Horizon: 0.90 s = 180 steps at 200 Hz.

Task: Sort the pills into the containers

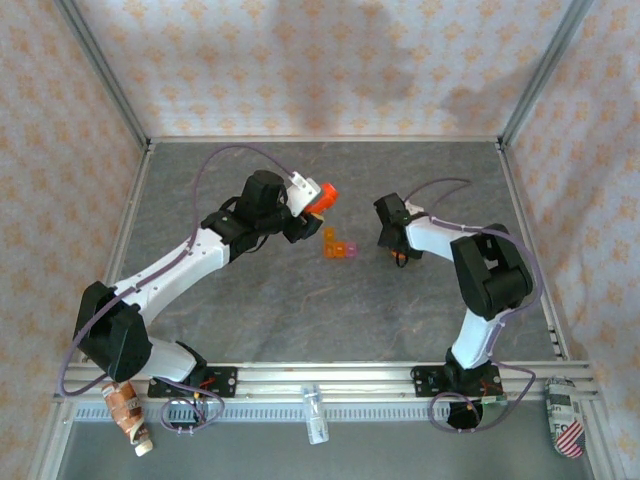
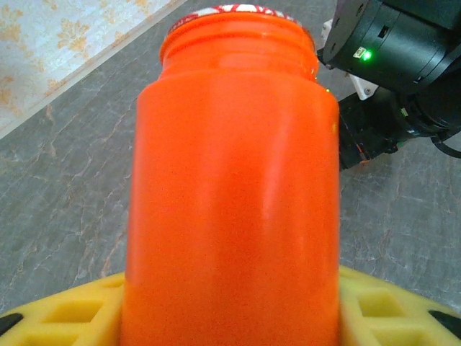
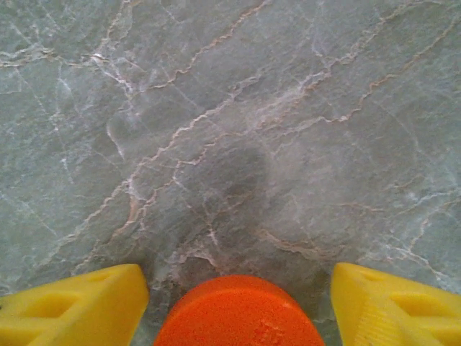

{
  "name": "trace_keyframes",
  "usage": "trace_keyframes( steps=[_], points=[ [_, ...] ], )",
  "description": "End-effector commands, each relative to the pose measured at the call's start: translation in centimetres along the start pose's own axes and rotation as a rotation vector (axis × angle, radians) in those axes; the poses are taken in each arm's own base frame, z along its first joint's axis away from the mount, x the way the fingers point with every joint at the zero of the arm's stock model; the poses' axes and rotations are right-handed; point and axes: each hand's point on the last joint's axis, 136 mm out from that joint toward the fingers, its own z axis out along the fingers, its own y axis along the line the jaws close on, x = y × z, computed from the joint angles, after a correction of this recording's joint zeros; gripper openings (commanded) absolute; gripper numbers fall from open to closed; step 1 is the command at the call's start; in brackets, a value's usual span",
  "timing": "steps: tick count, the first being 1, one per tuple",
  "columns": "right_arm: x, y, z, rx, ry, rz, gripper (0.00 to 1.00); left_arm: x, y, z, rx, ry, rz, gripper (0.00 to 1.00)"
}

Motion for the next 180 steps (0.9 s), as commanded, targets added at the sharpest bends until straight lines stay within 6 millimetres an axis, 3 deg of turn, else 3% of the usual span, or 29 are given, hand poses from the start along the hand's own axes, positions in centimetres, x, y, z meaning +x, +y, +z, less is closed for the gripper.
trace_keyframes(
  steps=[1,68,104,141,180],
  points=[
    [0.5,0.3,-0.5,-0.019,0.03,0.0,0.77,-0.6,0.6,-1.5,-0.038,-0.023,-0.013,0.0],
    [-2.8,2.4,-8.7,-0.261,-0.066,0.035,0.85,1.8,0.1,-1.6,-0.022,0.066,-0.048,0.0],
    [-2.1,5.5,-12.1,-0.434,-0.04,-0.055,0.88,3.8,-0.4,-1.0,-0.002,0.136,-0.082,0.0],
    [-0.4,8.1,-13.1,-0.502,0.016,-0.139,0.88,5.9,-0.9,-0.6,0.018,0.21,-0.102,0.0],
    [1.3,9.7,-11.5,-0.531,0.081,-0.157,0.8,8.1,-1.9,0.1,0.046,0.265,-0.137,0.0]
  ],
)
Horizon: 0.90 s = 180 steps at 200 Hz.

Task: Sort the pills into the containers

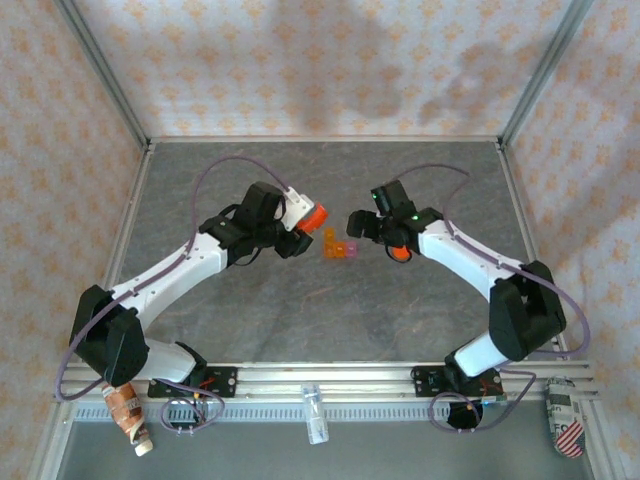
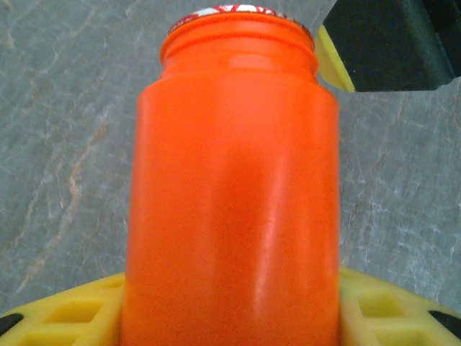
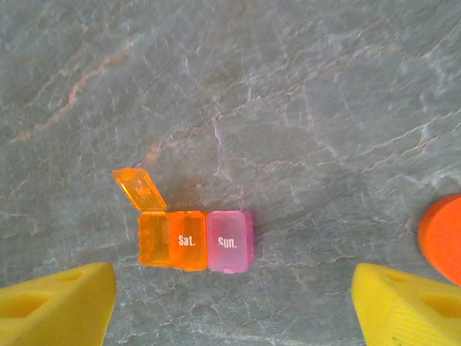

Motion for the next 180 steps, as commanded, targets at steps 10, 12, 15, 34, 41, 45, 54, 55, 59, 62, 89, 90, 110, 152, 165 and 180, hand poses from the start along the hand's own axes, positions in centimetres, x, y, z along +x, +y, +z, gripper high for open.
trace_keyframes(
  steps=[10,12,15,34,41,45,54,55,59,62,89,90,110,152,165,180],
  points=[
    [1.0,0.6,1.8,-0.023,0.063,-0.013,0.77,2.6,-0.8,1.4,0.036,0.082,-0.042,0.0],
    [1.1,0.6,1.9,-0.021,0.067,-0.013,0.76,2.7,-0.8,1.5,0.036,0.086,-0.044,0.0],
    [1.2,0.6,2.0,-0.021,0.071,-0.013,0.75,2.9,-0.9,1.6,0.038,0.092,-0.045,0.0],
    [1.7,0.3,2.9,-0.013,0.095,-0.01,0.7,3.8,-1.4,2.4,0.055,0.129,-0.054,0.0],
    [1.8,0.2,3.2,-0.01,0.099,-0.008,0.69,4.2,-1.6,2.6,0.061,0.142,-0.057,0.0],
    [1.8,0.2,3.3,-0.009,0.101,-0.008,0.69,4.3,-1.7,2.8,0.063,0.149,-0.058,0.0],
    [1.9,0.1,3.5,-0.002,0.106,-0.005,0.66,4.6,-1.9,3.1,0.072,0.164,-0.061,0.0],
    [1.9,0.1,3.6,-0.001,0.105,-0.006,0.65,4.6,-1.9,3.2,0.072,0.164,-0.061,0.0],
    [2.0,0.0,3.7,0.004,0.108,-0.004,0.65,4.8,-2.1,3.3,0.077,0.171,-0.062,0.0],
    [2.0,-0.1,3.8,0.006,0.109,-0.003,0.64,4.9,-2.1,3.5,0.079,0.177,-0.062,0.0],
    [2.3,-0.3,4.8,0.019,0.131,0.007,0.58,5.7,-2.5,4.3,0.093,0.224,-0.06,0.0],
    [2.3,-0.3,4.8,0.018,0.13,0.007,0.58,5.8,-2.5,4.4,0.093,0.225,-0.06,0.0],
    [2.4,-0.4,5.4,0.026,0.135,0.017,0.54,6.2,-2.7,4.9,0.107,0.248,-0.061,0.0],
    [2.2,-0.5,6.2,0.037,0.135,0.033,0.51,6.6,-2.9,5.5,0.126,0.28,-0.061,0.0],
    [2.2,-0.5,6.5,0.04,0.136,0.035,0.5,6.6,-2.9,5.7,0.129,0.283,-0.059,0.0],
    [2.1,-0.5,6.7,0.039,0.136,0.038,0.5,6.6,-3.0,5.9,0.134,0.29,-0.058,0.0]
  ],
)
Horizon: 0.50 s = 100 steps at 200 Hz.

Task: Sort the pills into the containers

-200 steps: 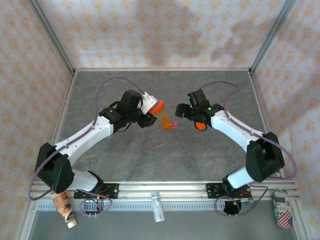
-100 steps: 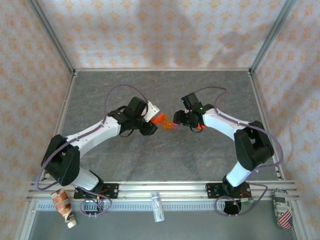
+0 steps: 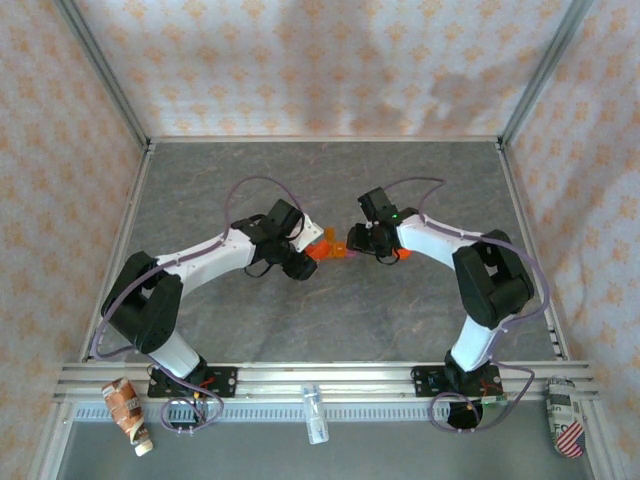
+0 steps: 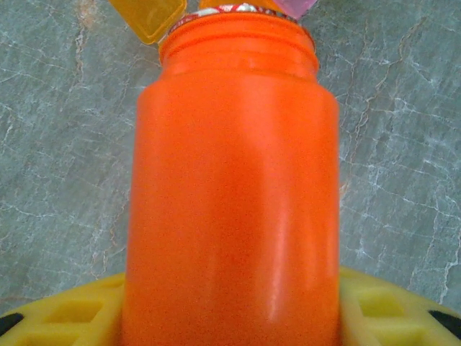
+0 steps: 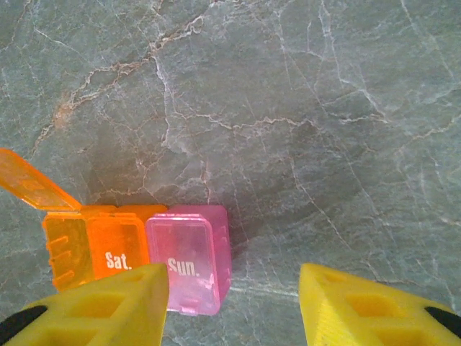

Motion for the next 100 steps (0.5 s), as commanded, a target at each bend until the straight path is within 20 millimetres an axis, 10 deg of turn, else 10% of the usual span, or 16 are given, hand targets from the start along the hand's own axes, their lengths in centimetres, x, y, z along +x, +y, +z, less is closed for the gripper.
trace_keyframes(
  steps=[1,100],
  points=[
    [-1.24,0.96,0.01,-0.011,-0.037,0.007,0.5,-1.0,-0.61,-0.28,0.023,-0.005,0.017,0.0],
    [-0.93,0.47,0.95,0.004,-0.026,0.023,0.44,-1.25,-0.12,0.33,0.011,0.055,0.042,0.0]
  ],
)
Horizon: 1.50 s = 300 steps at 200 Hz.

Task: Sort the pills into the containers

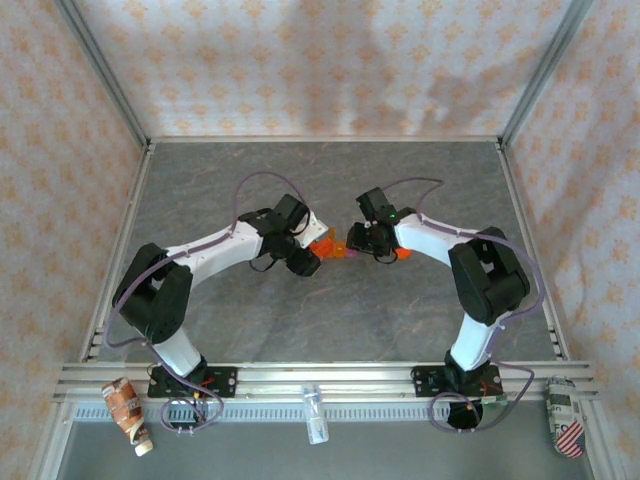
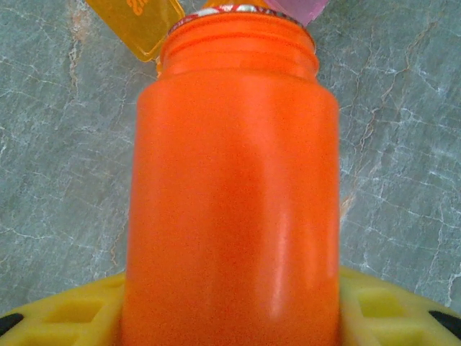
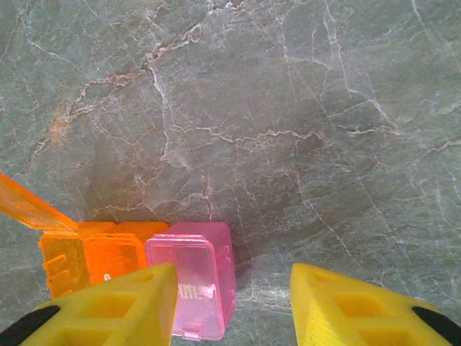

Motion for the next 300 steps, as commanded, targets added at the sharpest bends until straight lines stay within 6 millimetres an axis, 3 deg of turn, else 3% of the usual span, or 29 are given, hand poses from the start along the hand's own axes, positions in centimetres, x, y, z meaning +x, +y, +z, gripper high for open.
trace_keyframes(
  steps=[1,146,300],
  points=[
    [-0.7,0.4,0.3,0.005,-0.024,0.004,0.44,-0.4,-0.3,-0.4,0.003,0.016,0.031,0.0],
    [0.0,0.1,1.4,0.01,0.004,0.019,0.43,-0.4,1.1,0.1,-0.062,0.123,0.028,0.0],
    [0.3,-0.2,1.8,0.008,0.013,0.023,0.42,-1.3,1.2,0.8,-0.085,0.168,0.036,0.0]
  ],
)
